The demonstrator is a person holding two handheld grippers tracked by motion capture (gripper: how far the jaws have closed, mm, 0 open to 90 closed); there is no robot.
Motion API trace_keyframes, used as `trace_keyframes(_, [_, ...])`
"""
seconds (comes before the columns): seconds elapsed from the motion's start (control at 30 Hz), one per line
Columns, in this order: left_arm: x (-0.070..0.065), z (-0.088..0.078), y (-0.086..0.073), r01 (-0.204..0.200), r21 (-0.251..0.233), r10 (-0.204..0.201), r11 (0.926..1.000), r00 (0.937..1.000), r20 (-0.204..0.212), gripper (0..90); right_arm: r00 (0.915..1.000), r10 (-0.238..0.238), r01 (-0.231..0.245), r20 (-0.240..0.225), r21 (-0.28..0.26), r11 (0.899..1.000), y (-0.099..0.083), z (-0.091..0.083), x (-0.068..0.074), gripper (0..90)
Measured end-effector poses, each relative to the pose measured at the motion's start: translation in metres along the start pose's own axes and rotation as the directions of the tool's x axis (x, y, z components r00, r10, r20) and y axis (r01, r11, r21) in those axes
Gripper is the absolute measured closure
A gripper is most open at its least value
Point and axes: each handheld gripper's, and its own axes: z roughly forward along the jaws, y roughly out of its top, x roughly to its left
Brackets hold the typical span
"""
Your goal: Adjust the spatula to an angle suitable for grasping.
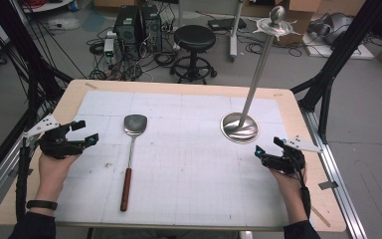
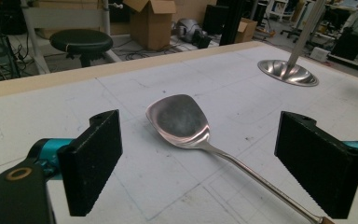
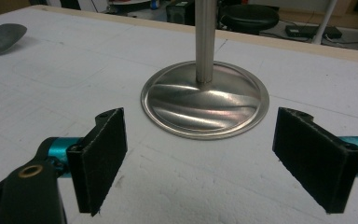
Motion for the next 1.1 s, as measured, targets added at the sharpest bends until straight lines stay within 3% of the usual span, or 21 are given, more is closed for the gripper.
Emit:
trace_keyframes(0.33, [-0.0039,0.0021,0.0000,0.024,0.000,-0.024,0.9997,0.9996,0.016,15.8,1.0000,0.004,-0.004,-0.001,-0.001,1.000,-0.0001,0.0006,-0.0006,16.8])
trace_keyframes(0.63, [-0.0051,0.0005,0.0012,0.020,-0.008,-0.020,0.9998,0.9996,0.018,16.1,1.0000,0.006,-0.006,-0.002,-0.004,1.000,0.0011,-0.0007,0.0000,16.8])
trace_keyframes(0.93, [-0.0071,0.0005,0.0012,-0.009,0.012,0.009,0.9999,0.9994,0.033,16.8,1.0000,0.005,-0.005,-0.002,-0.006,1.000,0.0015,0.0000,-0.0006,16.8])
trace_keyframes(0.97, [-0.0071,-0.0010,0.0019,-0.015,0.008,0.014,0.9999,0.9984,0.054,19.0,1.0000,0.004,-0.004,-0.001,-0.007,1.000,0.0017,-0.0002,-0.0009,16.8])
trace_keyframes(1.1, [-0.0101,-0.0027,0.0032,-0.033,0.016,0.032,0.9993,0.9974,0.064,27.3,1.0000,0.009,-0.009,-0.003,-0.010,1.000,0.0023,-0.0010,-0.0012,16.8])
